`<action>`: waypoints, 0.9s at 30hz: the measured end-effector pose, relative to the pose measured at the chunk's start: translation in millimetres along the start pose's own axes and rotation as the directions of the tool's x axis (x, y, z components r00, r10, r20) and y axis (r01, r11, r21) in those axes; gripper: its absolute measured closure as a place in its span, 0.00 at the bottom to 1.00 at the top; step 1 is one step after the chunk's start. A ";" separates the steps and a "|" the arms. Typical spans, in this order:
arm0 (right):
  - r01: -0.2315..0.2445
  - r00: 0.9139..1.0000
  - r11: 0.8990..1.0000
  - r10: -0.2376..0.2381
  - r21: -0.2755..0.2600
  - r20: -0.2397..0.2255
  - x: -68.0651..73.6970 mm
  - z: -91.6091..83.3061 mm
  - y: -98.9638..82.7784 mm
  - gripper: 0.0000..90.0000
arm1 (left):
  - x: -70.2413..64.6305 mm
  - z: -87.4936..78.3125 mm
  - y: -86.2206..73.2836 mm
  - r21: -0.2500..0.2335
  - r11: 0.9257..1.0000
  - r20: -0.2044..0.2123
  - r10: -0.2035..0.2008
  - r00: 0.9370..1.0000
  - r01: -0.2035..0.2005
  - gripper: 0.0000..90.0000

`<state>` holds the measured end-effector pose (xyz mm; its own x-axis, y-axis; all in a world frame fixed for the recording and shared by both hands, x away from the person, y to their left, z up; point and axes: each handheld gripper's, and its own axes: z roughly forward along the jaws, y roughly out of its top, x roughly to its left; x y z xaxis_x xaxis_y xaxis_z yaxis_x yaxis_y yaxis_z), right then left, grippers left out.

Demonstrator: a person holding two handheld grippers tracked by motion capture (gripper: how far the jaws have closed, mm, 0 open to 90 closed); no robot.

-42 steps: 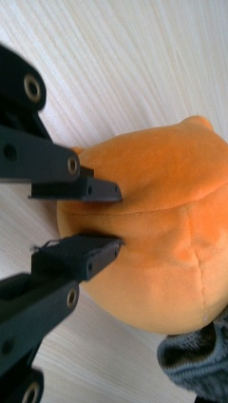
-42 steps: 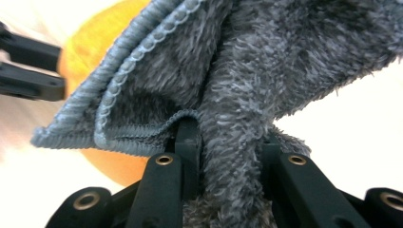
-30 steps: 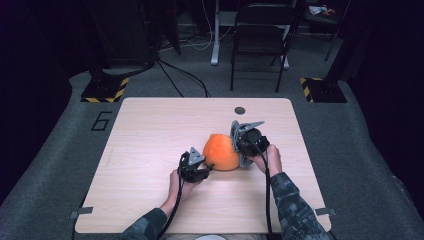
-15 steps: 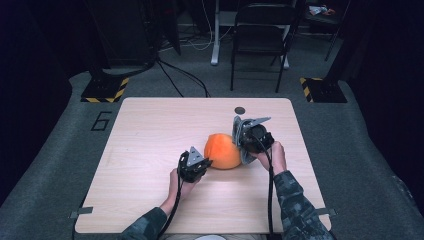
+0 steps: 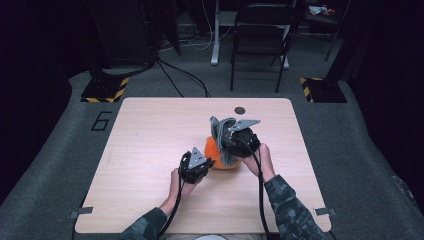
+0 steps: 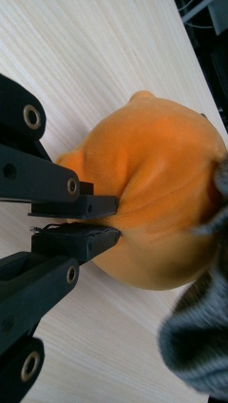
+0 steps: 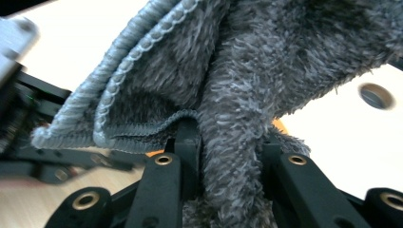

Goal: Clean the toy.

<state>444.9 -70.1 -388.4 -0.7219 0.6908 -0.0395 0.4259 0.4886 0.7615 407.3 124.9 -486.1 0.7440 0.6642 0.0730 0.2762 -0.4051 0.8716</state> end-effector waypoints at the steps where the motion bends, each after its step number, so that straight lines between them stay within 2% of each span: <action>1: 0.007 1.000 1.000 -0.007 0.006 0.005 1.6 2.6 -0.6 0.79 | -1.4 0.7 -0.1 -0.005 1.000 0.003 -0.003 1.000 0.003 0.94; 2: -0.005 1.000 1.000 0.004 0.018 0.005 2.6 5.8 -2.0 0.79 | -1.9 0.5 0.1 0.001 1.000 0.005 0.009 1.000 -0.009 0.94; 3: 0.015 1.000 1.000 -0.015 0.024 0.023 1.8 10.0 -3.7 0.79 | -2.4 0.8 0.2 0.000 1.000 -0.001 0.017 1.000 -0.017 0.94; 4: 0.010 0.999 0.999 -0.013 0.051 0.051 3.0 12.4 -5.9 0.79 | -2.9 1.5 0.0 0.003 1.000 0.001 0.018 1.000 -0.018 0.94; 5: 0.034 0.998 0.998 -0.037 0.049 0.059 0.1 16.3 -8.1 0.78 | -2.8 1.9 -0.4 0.007 1.000 0.002 0.019 1.000 -0.019 0.94; 9: 0.016 0.997 0.997 -0.022 0.078 0.071 -10.3 18.8 -13.1 0.78 | 1.3 2.8 -2.5 0.011 1.000 0.007 0.000 1.000 0.000 0.94; 11: 0.022 0.995 0.995 -0.031 0.097 0.090 -14.0 18.2 -14.2 0.78 | 2.8 3.1 -3.4 0.012 1.000 0.013 -0.010 1.000 0.010 0.94; 12: 0.002 0.996 0.994 -0.012 0.110 0.088 -15.8 18.0 -15.4 0.78 | 3.1 3.3 -4.0 0.011 1.000 0.012 -0.014 1.000 0.014 0.94; 15: 0.016 0.992 0.987 -0.036 0.160 0.122 -23.9 19.7 -19.1 0.78 | 4.4 3.3 -4.8 0.015 1.000 0.014 -0.017 1.000 0.017 0.94; 17: -0.015 0.993 0.986 -0.004 0.166 0.117 -28.6 20.0 -22.4 0.78 | 4.5 3.5 -4.9 0.015 1.000 0.017 -0.019 1.000 0.018 0.94; 21: -0.028 0.991 0.978 0.000 0.205 0.133 -39.9 22.2 -28.1 0.78 | 5.3 3.6 -5.1 0.013 1.000 0.018 -0.020 1.000 0.020 0.94; 23: -0.064 0.991 0.975 0.038 0.211 0.129 -45.6 23.1 -32.2 0.78 | 4.8 3.8 -5.1 0.013 1.000 0.020 -0.020 1.000 0.019 0.94; 27: -0.067 0.989 0.968 0.032 0.241 0.147 -51.9 25.3 -36.3 0.78 | 5.2 3.8 -5.2 0.014 1.000 0.020 -0.020 1.000 0.020 0.94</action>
<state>480.7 -110.3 -430.4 -0.6200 0.7769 -0.1097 0.5920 0.5551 0.5843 412.0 128.1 -492.1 0.7500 0.6599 0.0458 0.2994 -0.4003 0.8661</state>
